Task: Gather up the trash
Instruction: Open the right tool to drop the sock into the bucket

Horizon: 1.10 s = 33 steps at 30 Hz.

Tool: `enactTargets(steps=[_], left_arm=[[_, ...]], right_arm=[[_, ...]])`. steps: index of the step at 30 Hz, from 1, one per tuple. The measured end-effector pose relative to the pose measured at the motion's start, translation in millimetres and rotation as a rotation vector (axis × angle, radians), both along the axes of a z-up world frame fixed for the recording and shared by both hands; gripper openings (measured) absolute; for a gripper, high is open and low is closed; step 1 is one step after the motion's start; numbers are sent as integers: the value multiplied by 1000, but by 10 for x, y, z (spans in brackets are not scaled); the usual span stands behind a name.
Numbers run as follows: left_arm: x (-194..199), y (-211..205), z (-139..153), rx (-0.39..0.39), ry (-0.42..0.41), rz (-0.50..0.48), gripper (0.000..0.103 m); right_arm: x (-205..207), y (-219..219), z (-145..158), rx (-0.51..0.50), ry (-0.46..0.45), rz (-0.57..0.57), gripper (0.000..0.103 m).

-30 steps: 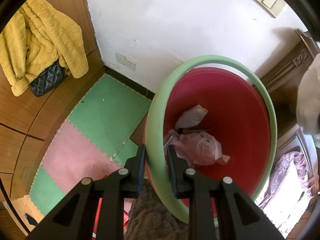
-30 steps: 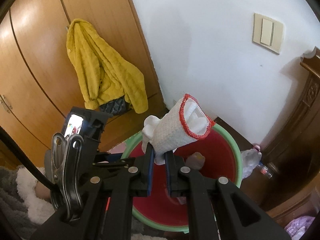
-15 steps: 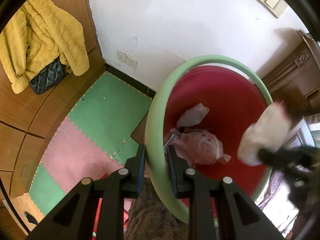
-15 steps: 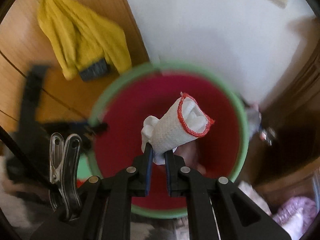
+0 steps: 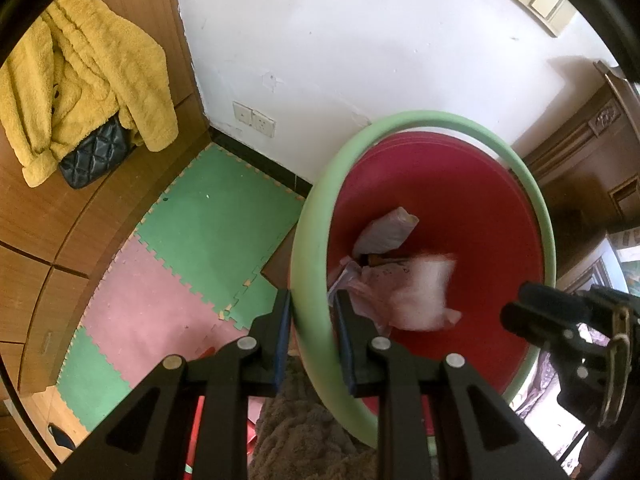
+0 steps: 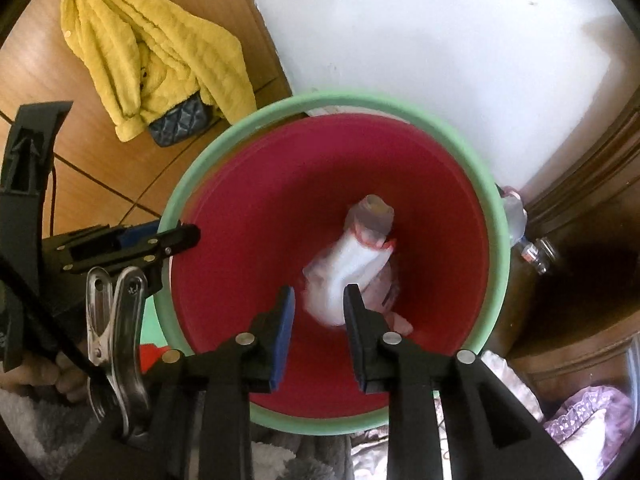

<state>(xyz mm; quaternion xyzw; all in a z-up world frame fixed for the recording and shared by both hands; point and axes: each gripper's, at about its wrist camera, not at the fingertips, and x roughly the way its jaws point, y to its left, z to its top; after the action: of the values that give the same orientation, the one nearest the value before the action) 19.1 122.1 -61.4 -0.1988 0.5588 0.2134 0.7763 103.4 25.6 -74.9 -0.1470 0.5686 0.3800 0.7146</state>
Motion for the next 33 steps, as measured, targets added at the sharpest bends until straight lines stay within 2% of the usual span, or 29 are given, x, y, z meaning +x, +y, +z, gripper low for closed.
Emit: enactTargets(steps=[4,10,13,15,22,27,33], left_arm=[[-2,2,0,1,0,0,22],[-6,3,-1,1,0,4,22],[-9,3,-3,-2,-5,11,21],[-11,13,-1,-3,-4,15,21],[-8,2,14,14,4,1,21],[5,-1,12,14,8,1,21],[-14,7,39,18,1,4,21]], right_arm=[[3,19,14,-3,-15,3,28],[16,-8,33,-21,-37,-15,42],[32,-33,30,-34,-45,-24,54],[49,-59,28,-46,-57,-39,69],[108,-86,28,-24,-72,-74,75],[98,-78,104,-13,-123,-62,76],[159,-198,209,0,-143,-108,76]])
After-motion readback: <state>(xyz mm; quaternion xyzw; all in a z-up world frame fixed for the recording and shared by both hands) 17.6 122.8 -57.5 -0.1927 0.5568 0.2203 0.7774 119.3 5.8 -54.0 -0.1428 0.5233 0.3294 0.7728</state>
